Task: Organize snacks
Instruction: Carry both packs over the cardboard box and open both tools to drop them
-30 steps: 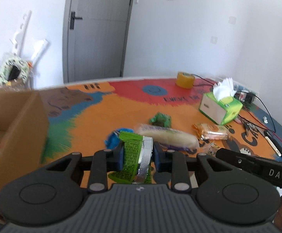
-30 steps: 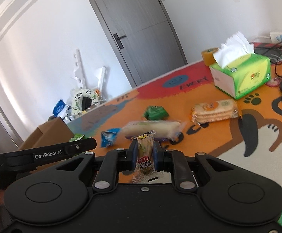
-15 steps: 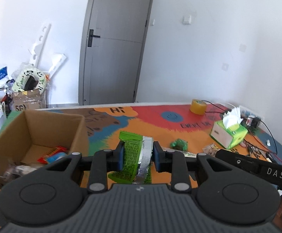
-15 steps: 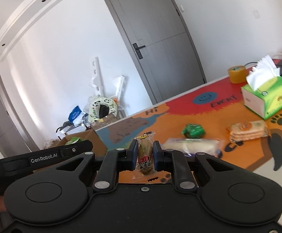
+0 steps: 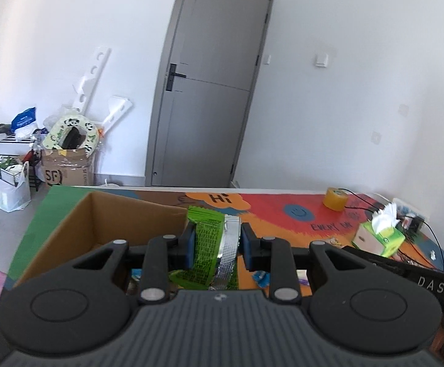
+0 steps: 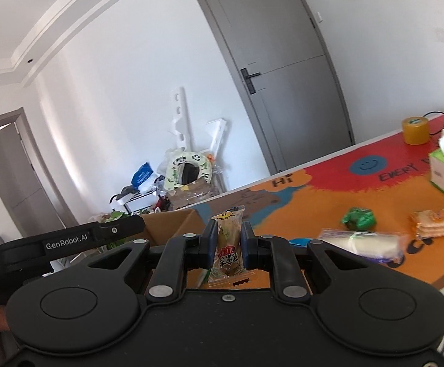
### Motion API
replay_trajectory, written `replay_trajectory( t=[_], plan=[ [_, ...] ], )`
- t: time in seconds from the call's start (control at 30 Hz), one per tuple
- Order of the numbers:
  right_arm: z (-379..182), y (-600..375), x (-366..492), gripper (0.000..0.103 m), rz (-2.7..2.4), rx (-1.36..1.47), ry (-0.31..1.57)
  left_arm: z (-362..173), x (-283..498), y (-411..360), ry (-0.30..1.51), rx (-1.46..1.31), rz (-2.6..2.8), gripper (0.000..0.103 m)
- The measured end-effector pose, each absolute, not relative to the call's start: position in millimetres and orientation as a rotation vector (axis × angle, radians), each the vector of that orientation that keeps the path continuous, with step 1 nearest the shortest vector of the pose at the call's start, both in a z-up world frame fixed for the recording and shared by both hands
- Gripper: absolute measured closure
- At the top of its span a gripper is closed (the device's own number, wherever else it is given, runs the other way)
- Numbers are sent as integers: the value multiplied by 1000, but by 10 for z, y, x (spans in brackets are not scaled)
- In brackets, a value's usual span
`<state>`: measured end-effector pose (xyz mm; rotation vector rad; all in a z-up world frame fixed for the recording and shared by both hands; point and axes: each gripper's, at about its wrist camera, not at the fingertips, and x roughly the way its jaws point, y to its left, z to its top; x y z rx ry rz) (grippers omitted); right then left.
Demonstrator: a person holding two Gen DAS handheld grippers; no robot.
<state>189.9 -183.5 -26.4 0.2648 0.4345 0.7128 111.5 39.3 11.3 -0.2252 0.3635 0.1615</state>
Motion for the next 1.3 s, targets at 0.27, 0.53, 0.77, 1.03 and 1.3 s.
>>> replay_trajectory(
  t=[0.27,0.53,0.77,1.03,1.3],
  plan=[
    [-218,-1540,1921,86,772,245,440,156,1070,651,342,-242,210,75],
    [-188,-1216,1972,86,819,226,445,114,1148,936,343,-261,264,75],
    [-205,-876,2076,86,850,199,464,-65,1340,1173,375,-297,287,75],
    [-275,-603,2247,86,901,217,504,-169,1464,1334,428,-292,318,71],
    [-298,-334,2371,86,933,231,552,-101,1356,1547,414,-342,373,65]
  ],
)
